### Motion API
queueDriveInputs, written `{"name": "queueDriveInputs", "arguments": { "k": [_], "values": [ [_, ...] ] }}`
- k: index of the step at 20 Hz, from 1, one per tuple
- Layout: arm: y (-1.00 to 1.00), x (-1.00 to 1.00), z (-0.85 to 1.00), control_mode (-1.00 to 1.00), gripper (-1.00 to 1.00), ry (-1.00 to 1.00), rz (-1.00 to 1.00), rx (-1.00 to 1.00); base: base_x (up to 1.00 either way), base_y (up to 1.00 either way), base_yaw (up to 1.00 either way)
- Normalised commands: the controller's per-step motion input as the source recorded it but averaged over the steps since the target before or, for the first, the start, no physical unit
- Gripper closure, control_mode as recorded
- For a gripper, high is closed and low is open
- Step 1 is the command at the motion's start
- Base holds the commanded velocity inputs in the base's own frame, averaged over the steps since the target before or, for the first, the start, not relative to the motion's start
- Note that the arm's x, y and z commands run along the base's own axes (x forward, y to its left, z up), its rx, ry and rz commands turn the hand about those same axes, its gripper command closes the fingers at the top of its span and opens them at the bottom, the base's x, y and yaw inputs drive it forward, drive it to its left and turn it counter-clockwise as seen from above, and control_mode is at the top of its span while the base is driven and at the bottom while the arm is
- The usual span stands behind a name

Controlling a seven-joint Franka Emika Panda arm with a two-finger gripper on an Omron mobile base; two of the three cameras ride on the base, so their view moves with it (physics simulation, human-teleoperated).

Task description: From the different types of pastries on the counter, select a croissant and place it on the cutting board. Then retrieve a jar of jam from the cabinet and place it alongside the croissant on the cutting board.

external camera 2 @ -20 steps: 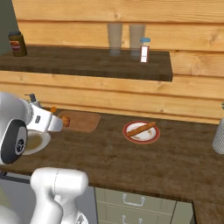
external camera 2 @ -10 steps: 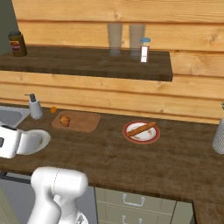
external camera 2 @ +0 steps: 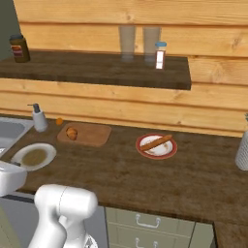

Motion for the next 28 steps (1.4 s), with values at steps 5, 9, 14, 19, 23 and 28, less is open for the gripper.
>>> {"name": "queueDriveInputs", "arguments": {
  "k": [5, 9, 14, 19, 23, 28],
  "values": [
    [0.0, 0.0, 0.0, 1.0, -1.0, 0.0, 0.0, 0.0, -0.55, 0.21, 0.0],
    [0.0, 0.0, 0.0, 1.0, -1.0, 0.0, 0.0, 0.0, -0.77, 0.42, 0.0],
    [0.0, 0.0, 0.0, 1.0, -1.0, 0.0, 0.0, 0.0, -0.65, 0.91, 0.0],
    [0.0, 0.0, 0.0, 1.0, -1.0, 0.0, 0.0, 0.0, -0.83, 0.99, 0.0],
    [0.0, 0.0, 0.0, 1.0, -1.0, 0.0, 0.0, 0.0, -0.74, 1.0, 0.0],
    [0.0, 0.0, 0.0, 1.0, -1.0, 0.0, 0.0, 0.0, -0.1, 1.0, 0.0]
  ]
}}
